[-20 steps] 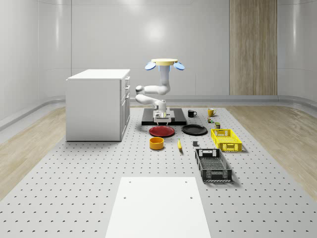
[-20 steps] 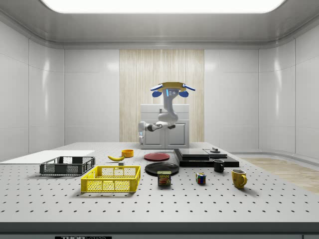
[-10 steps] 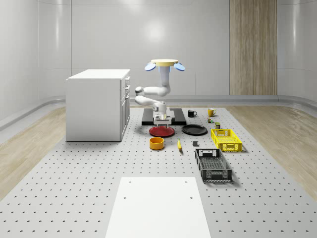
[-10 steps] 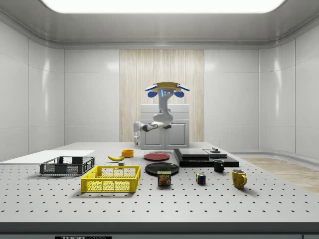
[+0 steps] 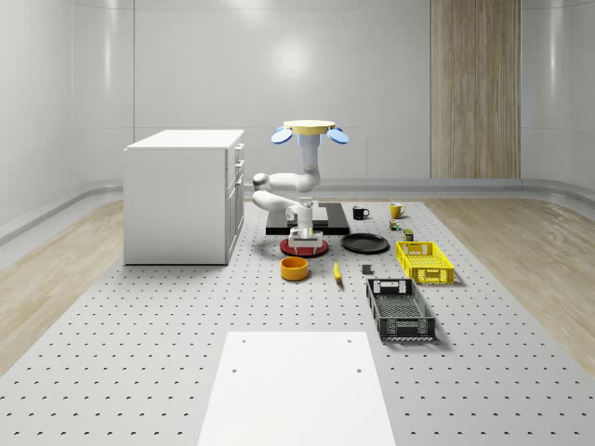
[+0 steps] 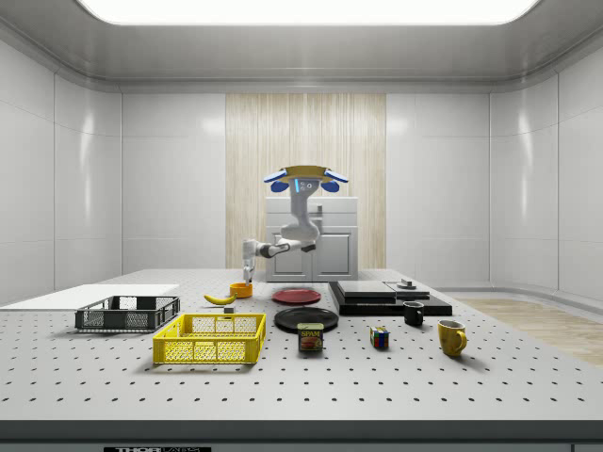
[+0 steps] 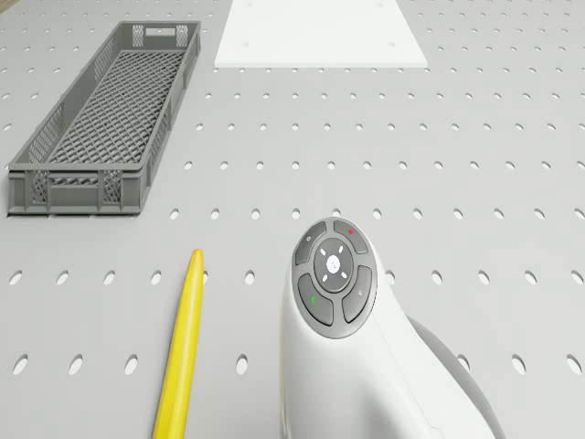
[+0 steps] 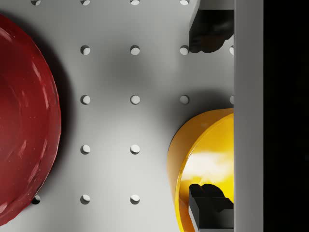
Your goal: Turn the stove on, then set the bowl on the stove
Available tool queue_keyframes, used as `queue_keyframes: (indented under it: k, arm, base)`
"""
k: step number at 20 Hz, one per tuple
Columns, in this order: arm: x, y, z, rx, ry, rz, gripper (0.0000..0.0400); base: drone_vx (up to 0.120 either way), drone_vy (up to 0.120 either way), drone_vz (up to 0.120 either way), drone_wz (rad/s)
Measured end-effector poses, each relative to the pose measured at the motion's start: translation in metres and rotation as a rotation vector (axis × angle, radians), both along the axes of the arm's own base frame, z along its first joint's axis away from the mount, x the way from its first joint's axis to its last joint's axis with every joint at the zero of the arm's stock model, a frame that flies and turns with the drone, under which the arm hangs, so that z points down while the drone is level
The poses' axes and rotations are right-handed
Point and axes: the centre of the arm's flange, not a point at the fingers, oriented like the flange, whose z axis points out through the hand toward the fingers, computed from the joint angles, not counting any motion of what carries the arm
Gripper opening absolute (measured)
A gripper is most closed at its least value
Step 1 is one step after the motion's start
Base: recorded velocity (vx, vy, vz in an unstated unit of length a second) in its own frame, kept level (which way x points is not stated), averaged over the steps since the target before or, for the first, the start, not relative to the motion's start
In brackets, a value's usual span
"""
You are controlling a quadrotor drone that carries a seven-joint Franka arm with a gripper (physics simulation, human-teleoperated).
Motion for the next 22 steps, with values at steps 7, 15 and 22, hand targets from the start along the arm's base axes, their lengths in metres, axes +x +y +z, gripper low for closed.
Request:
queue_keyframes:
  k: [7,15,22]
  arm:
    - [0.0,0.0,0.0,0.0,0.0,0.0,0.04]
    - [0.0,0.0,0.007,0.0,0.0,0.0,0.04]
    - [0.0,0.006,0.023,0.0,0.0,0.0,0.04]
  base:
    - [0.12,0.029,0.0,0.0]
    - [0.05,0.0,0.0,0.0]
    - [0.0,0.0,0.0,0.0]
